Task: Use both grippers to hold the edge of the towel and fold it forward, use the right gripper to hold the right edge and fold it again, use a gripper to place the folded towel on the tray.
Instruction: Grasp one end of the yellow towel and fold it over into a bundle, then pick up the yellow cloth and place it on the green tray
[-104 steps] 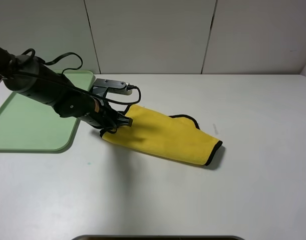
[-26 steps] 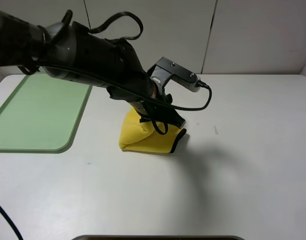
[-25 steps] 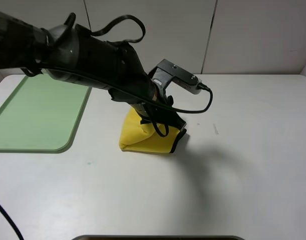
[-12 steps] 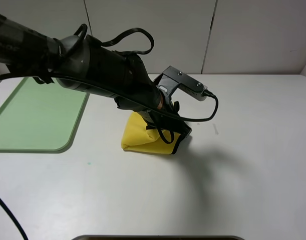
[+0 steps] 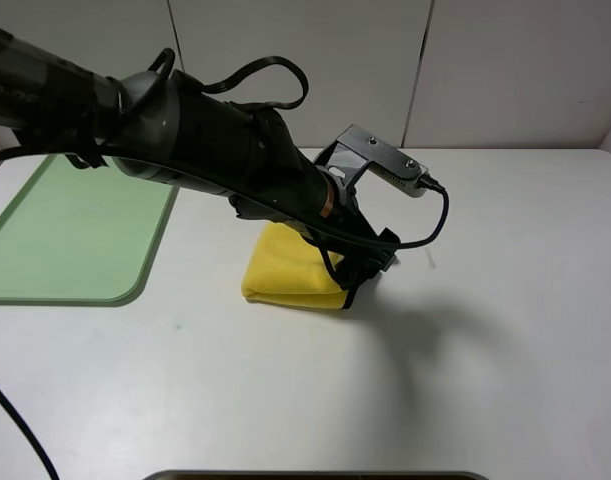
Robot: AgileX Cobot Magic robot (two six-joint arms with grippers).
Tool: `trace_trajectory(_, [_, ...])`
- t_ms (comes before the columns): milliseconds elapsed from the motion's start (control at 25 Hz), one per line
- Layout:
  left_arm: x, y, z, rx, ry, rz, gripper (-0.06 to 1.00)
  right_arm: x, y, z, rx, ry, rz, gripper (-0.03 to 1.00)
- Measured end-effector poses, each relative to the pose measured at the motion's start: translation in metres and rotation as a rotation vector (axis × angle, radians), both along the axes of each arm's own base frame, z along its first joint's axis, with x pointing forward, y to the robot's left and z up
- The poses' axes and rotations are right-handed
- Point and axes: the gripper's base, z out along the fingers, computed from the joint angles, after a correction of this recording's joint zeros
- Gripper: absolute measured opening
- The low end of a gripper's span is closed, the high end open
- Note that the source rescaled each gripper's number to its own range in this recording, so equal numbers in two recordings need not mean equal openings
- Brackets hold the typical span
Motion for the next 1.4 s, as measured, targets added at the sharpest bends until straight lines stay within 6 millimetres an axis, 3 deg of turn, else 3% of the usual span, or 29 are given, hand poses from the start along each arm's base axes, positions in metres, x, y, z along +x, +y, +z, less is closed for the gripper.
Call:
trace_trajectory(160, [0.000,0.000,0.001,-0.003,-0.002,0.000,1.00,0.000,0.000,0.000,0.000,0.000,0.000,1.00])
trace_trajectory(400, [0.001,0.007,0.021,-0.013,-0.017,0.035,1.00,0.000,0.000,0.000,0.000,0.000,0.000,1.00])
trace_trajectory(960, [0.023,0.054,0.060,-0.073,0.010,0.309,1.00,0.000,0.000,0.000,0.000,0.000,0.000,1.00])
trace_trajectory(1400, [0.022,0.104,0.013,-0.150,0.141,0.467,1.00,0.000,0.000,0.000,0.000,0.000,0.000,1.00])
